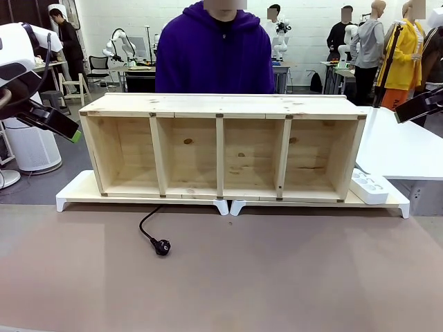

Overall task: Perform cable management.
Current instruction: When the cord part of the Power Cable appears at the lower middle area of the table and stops, grasp the cord part of the Power Cable.

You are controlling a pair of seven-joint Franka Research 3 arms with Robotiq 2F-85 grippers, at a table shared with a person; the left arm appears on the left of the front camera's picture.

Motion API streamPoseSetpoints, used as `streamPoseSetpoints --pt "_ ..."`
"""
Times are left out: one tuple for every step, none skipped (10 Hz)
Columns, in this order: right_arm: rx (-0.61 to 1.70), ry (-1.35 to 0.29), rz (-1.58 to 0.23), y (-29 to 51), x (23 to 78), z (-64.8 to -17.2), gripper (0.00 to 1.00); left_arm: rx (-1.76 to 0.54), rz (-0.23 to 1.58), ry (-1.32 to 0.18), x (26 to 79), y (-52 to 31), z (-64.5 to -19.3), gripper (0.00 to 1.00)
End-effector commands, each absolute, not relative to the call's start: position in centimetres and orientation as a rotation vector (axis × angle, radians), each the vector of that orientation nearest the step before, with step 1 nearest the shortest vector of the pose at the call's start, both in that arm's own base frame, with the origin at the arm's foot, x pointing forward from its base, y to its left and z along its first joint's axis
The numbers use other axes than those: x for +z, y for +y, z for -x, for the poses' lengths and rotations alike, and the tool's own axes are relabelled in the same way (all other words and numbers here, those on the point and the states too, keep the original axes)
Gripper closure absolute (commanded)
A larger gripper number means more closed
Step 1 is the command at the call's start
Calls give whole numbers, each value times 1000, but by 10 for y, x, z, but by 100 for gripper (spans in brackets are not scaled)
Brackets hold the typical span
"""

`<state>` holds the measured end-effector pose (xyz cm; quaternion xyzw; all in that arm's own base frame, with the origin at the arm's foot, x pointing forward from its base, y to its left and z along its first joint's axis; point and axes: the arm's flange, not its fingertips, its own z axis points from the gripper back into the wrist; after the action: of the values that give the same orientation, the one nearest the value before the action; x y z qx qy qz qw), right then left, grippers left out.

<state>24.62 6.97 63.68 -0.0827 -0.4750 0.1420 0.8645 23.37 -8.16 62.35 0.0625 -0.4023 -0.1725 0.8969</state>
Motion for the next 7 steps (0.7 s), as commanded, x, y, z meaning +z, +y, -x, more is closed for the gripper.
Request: streamPoseSetpoints --pt "303 -1003 171 71 636 -251 0 -367 -136 -841 624 -81 -235 0" --pt "303 -1003 171 71 636 -251 0 -367 -136 -841 624 -81 -235 0" --pt "303 -1003 171 71 636 -251 0 -367 -136 -841 624 -81 -235 0" --pt "303 -1003 171 71 636 -251 0 -367 -136 -841 624 -81 -235 0" --pt "303 -1003 171 71 636 -251 0 -367 -136 -841 624 -81 -235 0" --pt "303 -1003 171 71 636 -251 0 -367 -136 -841 624 -81 -235 0" --pt "303 -1003 171 71 636 -251 0 -367 -136 -841 624 -81 -235 0"
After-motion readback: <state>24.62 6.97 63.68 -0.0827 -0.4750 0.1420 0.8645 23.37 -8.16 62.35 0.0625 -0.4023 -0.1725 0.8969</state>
